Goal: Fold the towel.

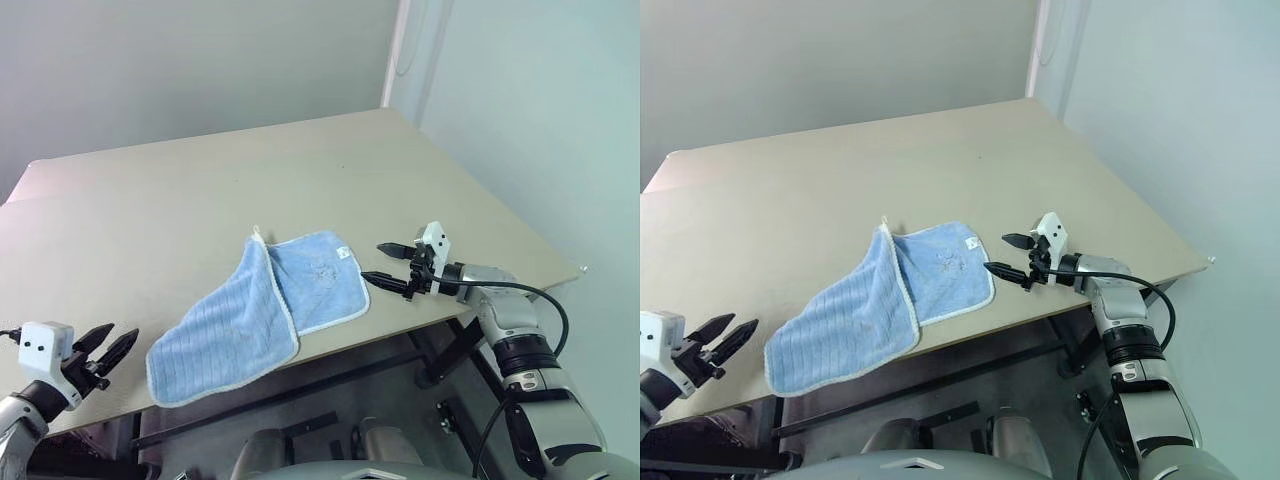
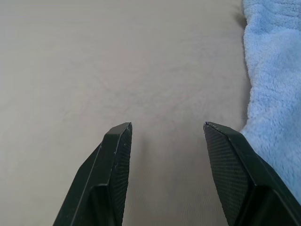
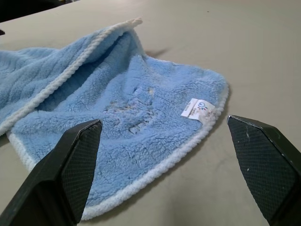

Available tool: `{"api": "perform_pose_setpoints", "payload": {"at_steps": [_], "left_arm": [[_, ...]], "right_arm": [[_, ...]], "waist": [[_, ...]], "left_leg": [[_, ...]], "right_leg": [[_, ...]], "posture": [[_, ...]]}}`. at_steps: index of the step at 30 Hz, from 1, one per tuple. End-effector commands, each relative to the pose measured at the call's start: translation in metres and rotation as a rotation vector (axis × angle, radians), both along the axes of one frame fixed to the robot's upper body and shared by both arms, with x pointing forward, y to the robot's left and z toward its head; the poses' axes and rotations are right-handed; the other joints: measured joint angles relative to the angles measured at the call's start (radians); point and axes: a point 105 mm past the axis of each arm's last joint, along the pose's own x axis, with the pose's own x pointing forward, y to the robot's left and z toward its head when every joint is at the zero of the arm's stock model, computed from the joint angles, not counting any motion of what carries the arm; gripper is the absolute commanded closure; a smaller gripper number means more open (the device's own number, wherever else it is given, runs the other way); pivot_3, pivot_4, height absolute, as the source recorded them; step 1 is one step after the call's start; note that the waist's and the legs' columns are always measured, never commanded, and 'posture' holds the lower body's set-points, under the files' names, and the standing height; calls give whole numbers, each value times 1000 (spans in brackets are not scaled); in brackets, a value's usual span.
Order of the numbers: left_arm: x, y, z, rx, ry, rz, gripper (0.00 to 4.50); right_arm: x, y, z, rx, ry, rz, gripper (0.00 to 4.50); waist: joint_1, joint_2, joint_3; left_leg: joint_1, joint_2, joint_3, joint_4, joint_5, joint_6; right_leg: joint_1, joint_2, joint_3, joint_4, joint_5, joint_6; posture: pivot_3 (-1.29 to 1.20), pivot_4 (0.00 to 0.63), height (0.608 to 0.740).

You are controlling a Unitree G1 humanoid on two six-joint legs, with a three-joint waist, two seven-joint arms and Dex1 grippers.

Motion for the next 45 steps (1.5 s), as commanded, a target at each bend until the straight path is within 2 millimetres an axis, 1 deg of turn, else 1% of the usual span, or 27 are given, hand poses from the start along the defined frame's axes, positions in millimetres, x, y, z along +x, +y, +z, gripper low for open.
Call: {"api": "perform_pose_setpoints", "payload": {"at_steps": [1, 6, 8, 12, 16, 18, 20, 25, 29, 36, 39, 40, 43, 45], "left_arm": [[4, -7, 17, 14, -55, -36, 1939], [2, -21, 17, -22, -47, -77, 1939], [2, -24, 16, -27, -43, -87, 1939], [11, -26, 13, -39, -66, -70, 1939], [21, -37, 8, -57, -85, -82, 1939], [25, -41, 9, -52, -92, -89, 1939], [28, -44, 13, -47, -107, -97, 1939], [29, -46, 17, -19, -120, -102, 1939], [30, -46, 23, -15, -149, -85, 1939], [24, -49, 26, -2, -172, -57, 1939], [21, -48, 25, 5, -173, -39, 1939], [21, -47, 25, 9, -173, -34, 1939], [19, -47, 26, 17, -178, -25, 1939], [19, -46, 27, 16, -181, -21, 1939]], "right_arm": [[6, 0, 20, 15, -61, 10, 50], [12, 0, 19, 31, -15, -19, 50], [19, 2, 20, 39, 7, -47, 50], [40, 7, 12, -43, 40, -116, 50], [67, 21, 14, -58, 78, -209, 50], [76, 30, 18, -52, 104, -226, 50], [83, 40, 22, -52, 116, -229, 50], [87, 62, 14, -104, 127, -239, 50], [84, 83, 8, -120, 134, -208, 50], [81, 108, -3, -190, 144, -220, 50], [79, 114, -9, -237, 138, -226, 656], [80, 114, -10, -255, 130, -236, 978], [81, 110, -14, -296, 131, -266, 2148], [81, 108, -15, -284, 144, -281, 2905]], "waist": [[0, 0, 0], [-1, 0, 0], [-3, 0, 0], [-3, 0, 0], [-6, 0, 0], [-8, 0, 0], [-13, 0, 0], [-24, -1, 0], [-28, -1, 0], [-30, 0, 0], [-29, -1, 0], [-28, -1, 0], [-27, -1, 0], [-28, -1, 0]], "left_leg": [[0, 0, 0, 0, 0, 0], [0, 0, 0, -1, 0, 0], [0, 0, 0, -1, 0, 0], [0, 0, 2, -1, 0, 0], [0, 0, 2, 0, 0, 0], [0, -1, 3, -1, 0, 0], [0, -1, 3, -1, 0, 0], [-1, -1, 3, -2, 0, 0], [0, -1, 3, -1, 0, 0], [1, -1, 3, -1, 0, 0], [1, 0, 3, 0, 0, 0], [1, 0, 3, 0, 0, 0], [1, -1, 3, 1, 0, 0], [0, -1, 3, 1, 0, 0]], "right_leg": [[0, 0, 0, 0, 0, 0], [0, -1, 0, -1, 0, 0], [-1, -1, 0, -1, 0, 0], [-1, 0, 0, 0, 0, 0], [-1, 1, 0, 1, 1, -1], [-1, 1, 0, 1, 3, -5], [-1, 1, 0, 1, 3, -5], [-1, 1, 0, 1, 3, -5], [-1, 1, 1, 2, 4, -5], [-2, 2, 2, 6, 3, -5], [-2, 2, 2, 6, 3, -5], [-2, 2, 2, 6, 3, -5], [-2, 2, 2, 6, 3, -5], [-2, 2, 2, 6, 3, -5]], "posture": [[0, 0, 740], [0, 0, 740], [0, 0, 740], [0, 0, 740], [0, 0, 740], [0, 0, 740], [0, 0, 740], [0, 0, 740], [0, 0, 740], [0, 0, 740], [0, 0, 740], [0, 0, 740], [0, 0, 740], [0, 0, 740]]}}
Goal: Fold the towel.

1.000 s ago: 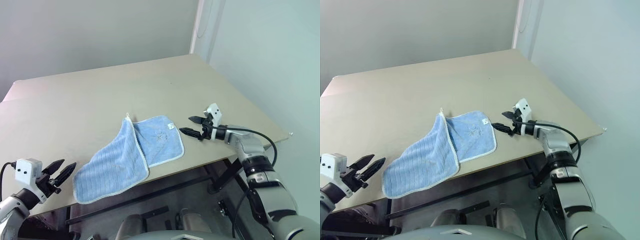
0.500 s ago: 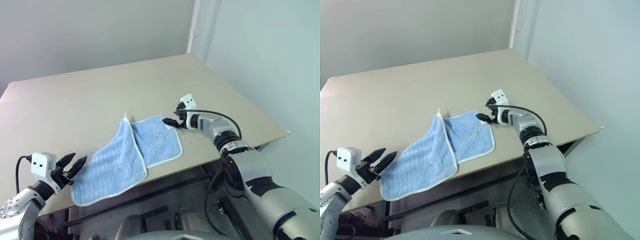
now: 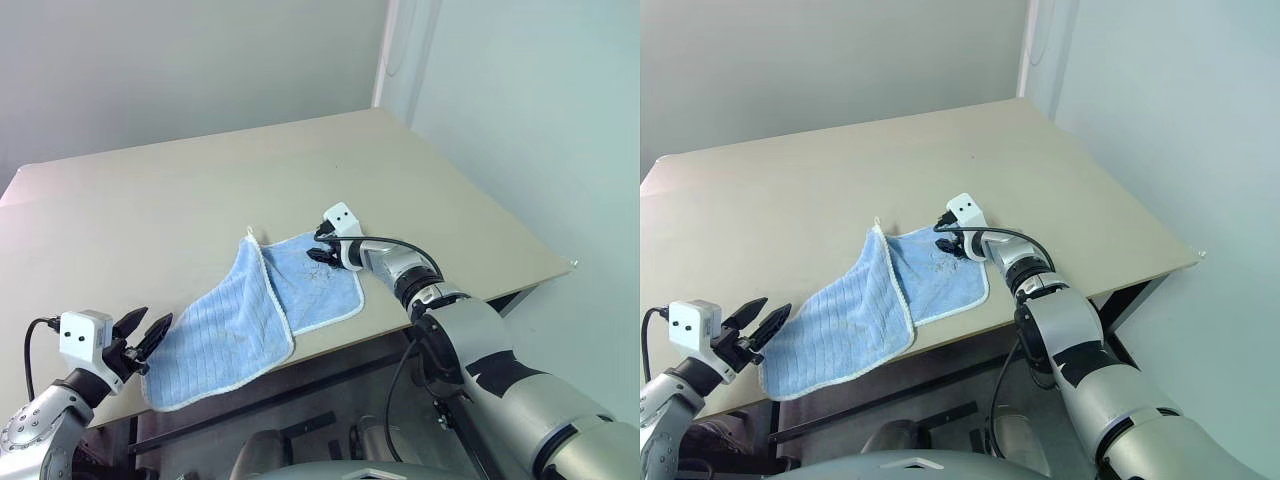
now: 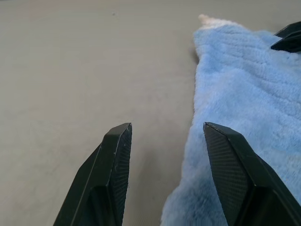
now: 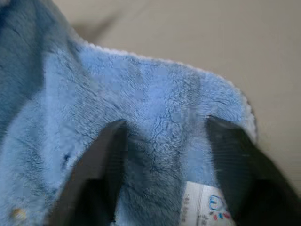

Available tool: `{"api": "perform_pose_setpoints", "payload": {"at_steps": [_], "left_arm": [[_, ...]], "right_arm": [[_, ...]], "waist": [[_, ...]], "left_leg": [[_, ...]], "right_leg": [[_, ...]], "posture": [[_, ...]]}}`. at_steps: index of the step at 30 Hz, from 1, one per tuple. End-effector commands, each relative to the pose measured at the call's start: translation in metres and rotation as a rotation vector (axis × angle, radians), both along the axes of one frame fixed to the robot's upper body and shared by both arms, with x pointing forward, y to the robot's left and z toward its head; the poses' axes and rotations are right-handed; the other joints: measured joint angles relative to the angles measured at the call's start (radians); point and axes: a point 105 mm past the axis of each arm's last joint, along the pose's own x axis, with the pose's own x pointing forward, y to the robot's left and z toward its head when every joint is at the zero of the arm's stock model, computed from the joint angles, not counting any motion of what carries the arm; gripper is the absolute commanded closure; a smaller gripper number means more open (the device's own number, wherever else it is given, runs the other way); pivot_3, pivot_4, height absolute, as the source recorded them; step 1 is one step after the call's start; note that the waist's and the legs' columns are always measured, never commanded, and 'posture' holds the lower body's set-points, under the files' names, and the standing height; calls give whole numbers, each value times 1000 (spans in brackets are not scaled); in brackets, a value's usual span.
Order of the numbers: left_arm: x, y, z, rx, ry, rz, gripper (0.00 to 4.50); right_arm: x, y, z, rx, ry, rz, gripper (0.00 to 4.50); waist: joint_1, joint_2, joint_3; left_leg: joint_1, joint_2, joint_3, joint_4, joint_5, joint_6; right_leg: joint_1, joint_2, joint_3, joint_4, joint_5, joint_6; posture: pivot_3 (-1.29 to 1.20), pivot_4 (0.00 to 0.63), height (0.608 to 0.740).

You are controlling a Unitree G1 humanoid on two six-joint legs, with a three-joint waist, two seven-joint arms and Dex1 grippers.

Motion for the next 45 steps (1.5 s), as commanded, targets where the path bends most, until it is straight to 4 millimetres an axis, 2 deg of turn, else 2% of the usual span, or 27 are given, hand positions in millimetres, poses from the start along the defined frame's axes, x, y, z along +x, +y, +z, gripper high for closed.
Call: {"api": "perform_pose_setpoints", "payload": {"at_steps": [1, 4, 13, 16, 19, 24, 27, 31, 33, 36, 41, 45], "left_arm": [[2, 2, 18, 46, -69, 3, 1939], [1, 3, 18, 48, -66, 1, 1939], [8, 1, 20, 44, -62, -34, 1939], [9, 0, 21, 53, -55, -54, 1939], [9, 1, 23, 53, -56, -66, 1939], [11, 1, 24, 54, -55, -77, 1939], [12, 1, 23, 52, -52, -80, 1939], [13, 1, 22, 49, -49, -86, 1939], [13, 1, 22, 49, -48, -90, 1939], [15, 0, 21, 47, -45, -94, 1939], [20, -3, 18, 43, -45, -103, 1939], [21, -3, 19, 44, -47, -103, 1939]], "right_arm": [[10, -2, 16, -4, -43, -20, 3267], [10, -6, 18, 1, -46, -13, 4454], [3, -12, 26, 120, 21, 83, 4486], [-4, -16, 20, 118, 77, 134, 4486], [-10, -25, 15, 114, 111, 164, 4486], [-15, -44, 23, 166, 136, 207, 4486], [-19, -51, 41, 245, 156, 256, 3899], [-33, -55, 59, 266, 181, 317, 2479], [-43, -58, 58, 230, 214, 338, 1794], [-42, -61, 53, 218, 205, 282, 715], [-13, -64, 48, 268, 98, 109, 715], [1, -59, 52, 300, 43, 64, 715]], "waist": [[-1, 0, 0], [-1, 0, 0], [-2, 0, 0], [-2, 0, 0], [-2, 0, 0], [1, 0, 0], [0, 0, 0], [0, 0, 0], [1, 0, 0], [1, 0, 0], [0, 0, 0], [-2, 0, 0]], "left_leg": [[0, 0, 0, 0, 0, 0], [0, 0, 0, 0, 0, 0], [0, 0, 0, 0, 0, 0], [0, 0, 0, 0, 0, 0], [0, 0, 0, 0, 0, 0], [0, 0, 0, 0, 0, 0], [0, -1, 0, 0, 0, 0], [0, 0, 0, 0, 0, 0], [0, 0, 0, 0, 0, 0], [0, 0, 0, 0, 0, 0], [0, 0, 0, 1, 0, 0], [-1, 0, 1, 0, 0, 0]], "right_leg": [[0, 0, 0, 0, 0, 0], [0, 0, 0, 0, 0, 0], [0, 1, 0, 0, 0, 0], [0, 1, 0, 0, 0, 0], [0, 1, 0, 0, 0, 0], [0, 1, 0, 0, 0, 0], [0, 0, 0, 0, 0, 0], [-1, 1, 0, 1, -2, 4], [-2, 1, 0, 2, -3, 4], [-2, 1, 0, 3, -3, 3], [-3, 1, 0, 3, -2, 3], [-4, 1, 0, 3, -2, 3]], "posture": [[0, 0, 740], [0, 0, 740], [0, 0, 740], [0, 0, 740], [0, 0, 740], [0, 0, 740], [0, 0, 740], [0, 0, 740], [0, 0, 740], [0, 0, 740], [0, 0, 740], [0, 0, 740]]}}
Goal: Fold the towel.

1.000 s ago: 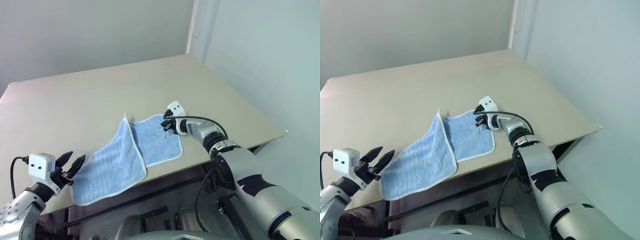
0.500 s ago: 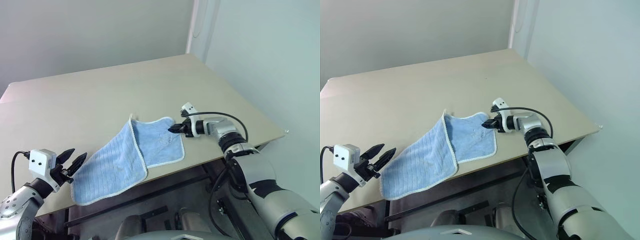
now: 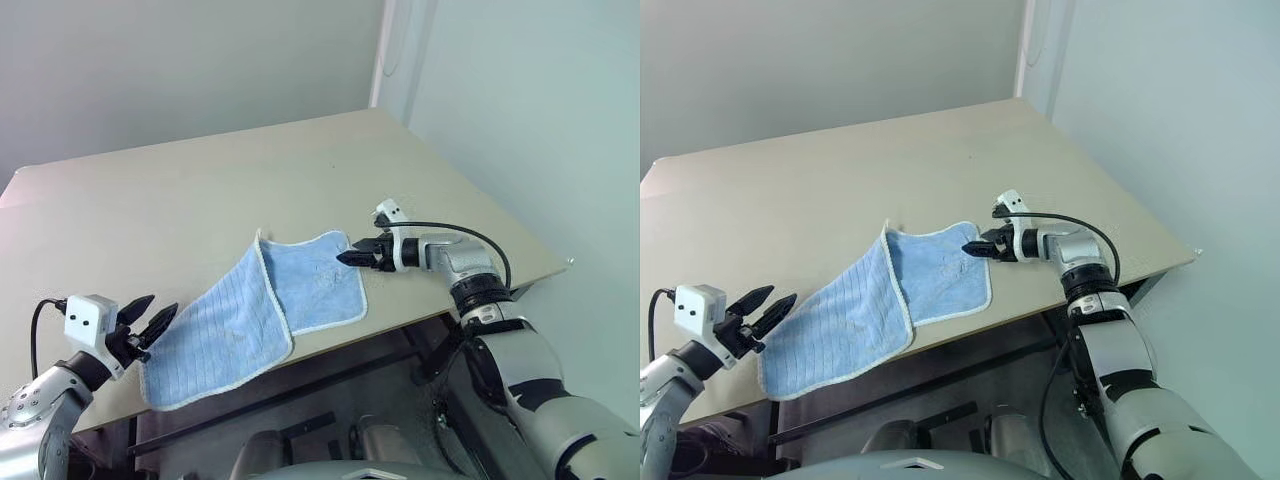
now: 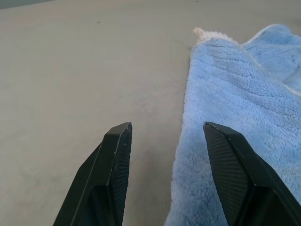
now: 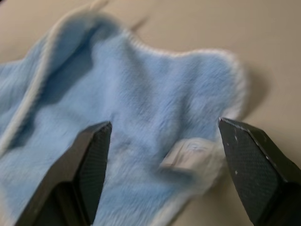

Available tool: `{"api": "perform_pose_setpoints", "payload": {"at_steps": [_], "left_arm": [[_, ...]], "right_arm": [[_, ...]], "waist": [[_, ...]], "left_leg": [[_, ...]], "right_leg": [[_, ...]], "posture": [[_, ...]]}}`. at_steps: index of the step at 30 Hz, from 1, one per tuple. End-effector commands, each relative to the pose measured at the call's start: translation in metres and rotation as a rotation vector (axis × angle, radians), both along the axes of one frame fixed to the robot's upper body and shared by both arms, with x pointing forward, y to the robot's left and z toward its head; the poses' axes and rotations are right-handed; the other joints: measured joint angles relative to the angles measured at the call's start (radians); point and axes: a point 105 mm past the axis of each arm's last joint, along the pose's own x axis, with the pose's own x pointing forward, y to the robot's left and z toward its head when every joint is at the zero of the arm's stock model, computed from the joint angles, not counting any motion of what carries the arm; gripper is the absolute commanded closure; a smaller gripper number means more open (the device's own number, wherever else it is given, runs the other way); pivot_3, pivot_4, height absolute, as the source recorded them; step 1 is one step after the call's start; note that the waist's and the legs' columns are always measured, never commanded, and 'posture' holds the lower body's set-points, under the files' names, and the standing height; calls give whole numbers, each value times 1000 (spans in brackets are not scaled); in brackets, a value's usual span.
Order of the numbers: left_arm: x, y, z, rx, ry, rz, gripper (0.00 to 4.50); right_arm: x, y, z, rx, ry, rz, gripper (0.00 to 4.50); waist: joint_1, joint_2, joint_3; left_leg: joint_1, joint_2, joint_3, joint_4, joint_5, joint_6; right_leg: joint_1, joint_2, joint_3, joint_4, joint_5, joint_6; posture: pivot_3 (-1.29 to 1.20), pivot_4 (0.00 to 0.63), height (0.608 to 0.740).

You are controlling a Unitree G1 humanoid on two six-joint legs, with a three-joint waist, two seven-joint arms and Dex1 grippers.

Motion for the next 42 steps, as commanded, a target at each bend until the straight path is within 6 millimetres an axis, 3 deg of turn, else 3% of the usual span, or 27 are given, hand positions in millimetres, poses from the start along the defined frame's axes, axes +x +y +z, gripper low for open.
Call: {"api": "perform_pose_setpoints", "payload": {"at_steps": [1, 6, 13, 16, 20, 25, 28, 35, 38, 41, 42], "left_arm": [[2, 2, 8, 23, -26, -5, 1939], [4, 4, 10, 34, -29, -2, 1939], [4, 6, 12, 61, -36, 4, 1939], [2, 8, 13, 64, -36, 11, 1939], [-1, 9, 13, 69, -25, 10, 1939], [-6, 0, 13, 40, -8, -34, 1939], [-10, -16, 17, 28, 3, -112, 1939], [-19, -81, 32, -27, 7, -368, 1939], [-19, -103, 30, -70, 26, -445, 1072], [-17, -121, 15, -37, 78, -501, 45], [-16, -125, 9, -20, 95, -513, 45]], "right_arm": [[19, 9, 28, 42, -121, -30, 715], [32, 17, 18, -14, -185, -141, 715], [24, 27, -20, -203, -166, -159, 715], [22, 30, -25, -218, -165, -149, 715], [22, 31, -22, -200, -174, -144, 1506], [23, 30, -16, -167, -178, -131, 3319], [25, 29, -13, -162, -185, -138, 4477], [26, 28, -12, -170, -181, -155, 4477], [27, 28, -14, -180, -185, -167, 4500], [26, 29, -15, -174, -181, -166, 4500], [26, 29, -15, -174, -181, -167, 4500]], "waist": [[0, 0, 0], [-1, 0, 0], [-1, -1, -1], [-3, -2, -2], [-3, -2, -1], [-5, -2, -1], [-5, -2, -1], [-2, -2, -1], [-1, -1, -1], [-2, -1, -1], [-2, -1, -1]], "left_leg": [[0, 0, 1, -1, 0, 0], [0, 0, 1, -1, 0, 0], [0, 0, 1, 0, 0, 0], [1, 0, 1, 0, 0, 0], [2, 0, 1, 0, 0, 0], [1, 1, 1, -1, 0, 0], [1, 1, 1, -1, 0, 0], [1, 0, 1, 0, 0, 0], [2, 0, 1, 0, 0, 0], [2, 0, 0, 0, 0, 0], [2, 0, 1, 0, 0, 0]], "right_leg": [[-1, 0, 1, 0, 0, 0], [-1, 0, 1, 0, 2, -3], [0, 0, 2, 0, 2, -3], [0, 0, 2, 1, 2, -3], [2, 0, 2, 1, 2, -3], [1, 0, 2, 0, 2, -3], [0, 0, 2, 0, 2, -3], [1, 0, 2, 0, 2, -3], [1, 1, 2, 1, 2, -3], [2, 1, 2, 1, 2, -3], [2, 1, 2, 1, 2, -3]], "posture": [[0, 0, 740], [0, 0, 740], [0, 0, 740], [0, 0, 740], [0, 0, 740], [0, 0, 740], [0, 0, 740], [0, 0, 740], [0, 0, 740], [0, 0, 740], [0, 0, 740]]}}
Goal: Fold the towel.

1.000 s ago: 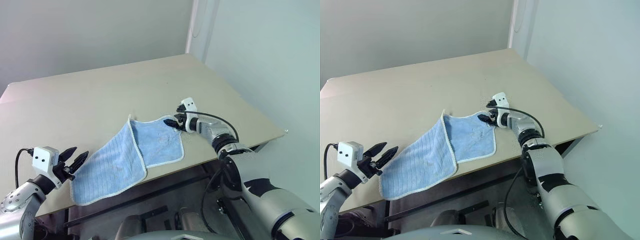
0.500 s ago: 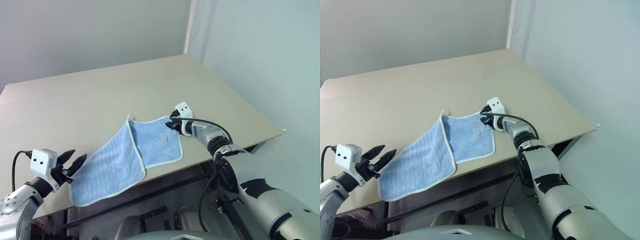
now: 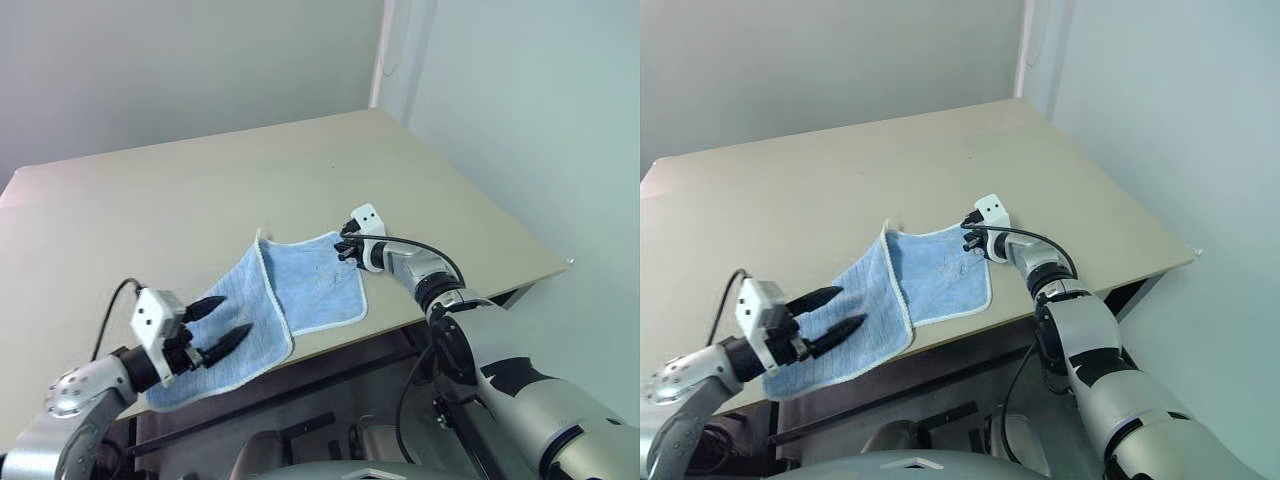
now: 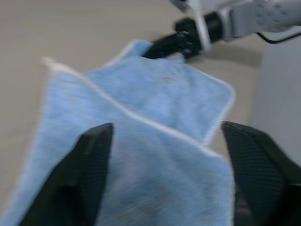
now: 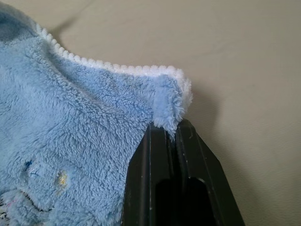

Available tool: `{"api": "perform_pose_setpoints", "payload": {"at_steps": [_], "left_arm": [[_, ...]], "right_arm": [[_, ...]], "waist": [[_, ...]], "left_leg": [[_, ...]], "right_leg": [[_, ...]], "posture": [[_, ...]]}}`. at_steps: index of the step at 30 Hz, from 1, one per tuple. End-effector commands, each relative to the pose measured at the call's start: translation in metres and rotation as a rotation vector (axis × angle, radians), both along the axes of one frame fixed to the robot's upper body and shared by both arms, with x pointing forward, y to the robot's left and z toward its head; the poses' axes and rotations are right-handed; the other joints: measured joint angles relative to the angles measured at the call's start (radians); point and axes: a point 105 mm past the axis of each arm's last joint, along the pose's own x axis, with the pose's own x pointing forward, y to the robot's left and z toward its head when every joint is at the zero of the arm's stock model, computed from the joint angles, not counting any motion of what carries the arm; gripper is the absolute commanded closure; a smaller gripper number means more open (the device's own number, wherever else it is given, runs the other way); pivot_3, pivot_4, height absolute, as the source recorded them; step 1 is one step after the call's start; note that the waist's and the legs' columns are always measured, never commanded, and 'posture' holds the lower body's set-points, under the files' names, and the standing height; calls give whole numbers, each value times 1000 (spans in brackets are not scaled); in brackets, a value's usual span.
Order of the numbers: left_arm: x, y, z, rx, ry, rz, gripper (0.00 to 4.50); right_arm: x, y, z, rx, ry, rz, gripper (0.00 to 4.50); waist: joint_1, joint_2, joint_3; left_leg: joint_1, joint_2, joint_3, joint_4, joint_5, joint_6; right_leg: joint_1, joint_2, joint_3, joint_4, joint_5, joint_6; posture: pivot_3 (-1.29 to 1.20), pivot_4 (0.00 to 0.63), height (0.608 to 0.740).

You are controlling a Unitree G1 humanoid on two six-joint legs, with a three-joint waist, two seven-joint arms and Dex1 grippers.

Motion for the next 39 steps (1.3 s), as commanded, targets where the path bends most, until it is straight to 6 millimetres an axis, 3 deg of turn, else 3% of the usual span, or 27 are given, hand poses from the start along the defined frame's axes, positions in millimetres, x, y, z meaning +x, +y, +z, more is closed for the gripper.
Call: {"api": "perform_pose_setpoints", "payload": {"at_steps": [1, 7, 14, 19, 26, 31, 39], "left_arm": [[2, -19, -12, 77, 19, -72, 45], [13, -35, -48, 259, 138, -138, 45], [21, -52, -56, 300, 164, -192, 45], [17, -48, -53, 292, 173, -209, 1242], [7, -45, -32, 197, 171, -251, 3713], [8, -33, -17, 148, 140, -213, 3713], [20, -3, -13, 141, 168, -87, 3713]], "right_arm": [[7, 1, 13, 4, -45, -8, 4500], [6, -1, 10, -1, -43, -20, 4500], [6, -5, 6, -18, -39, -37, 4500], [5, -7, 4, -22, -35, -45, 4500], [5, -6, 3, -23, -34, -42, 4500], [5, -6, 2, -29, -36, -43, 4500], [5, -4, 4, -34, -47, -36, 4500]], "waist": [[1, 0, 0], [3, 1, 0], [1, 1, 0], [2, 1, 0], [0, 1, 1], [1, 1, 1], [0, 1, 1]], "left_leg": [[0, 0, 0, 0, 0, 0], [2, 0, -1, 0, 0, 0], [4, -1, -1, 0, 0, 0], [8, -1, -1, 0, 0, 0], [12, 0, -1, -1, 0, 0], [12, 0, -1, -1, 0, 0], [12, 0, -2, -1, 0, 0]], "right_leg": [[0, 0, 0, 0, 0, 0], [2, 1, 0, 0, -2, 3], [4, 1, 0, 0, -2, 3], [8, 0, 0, 0, -2, 3], [11, 0, 1, -1, -3, 4], [11, 0, 1, -1, -2, 4], [11, 0, 1, -2, -3, 4]], "posture": [[0, 0, 740], [0, 0, 740], [0, 0, 740], [0, 0, 740], [0, 0, 740], [0, 0, 740], [0, 0, 740]]}}
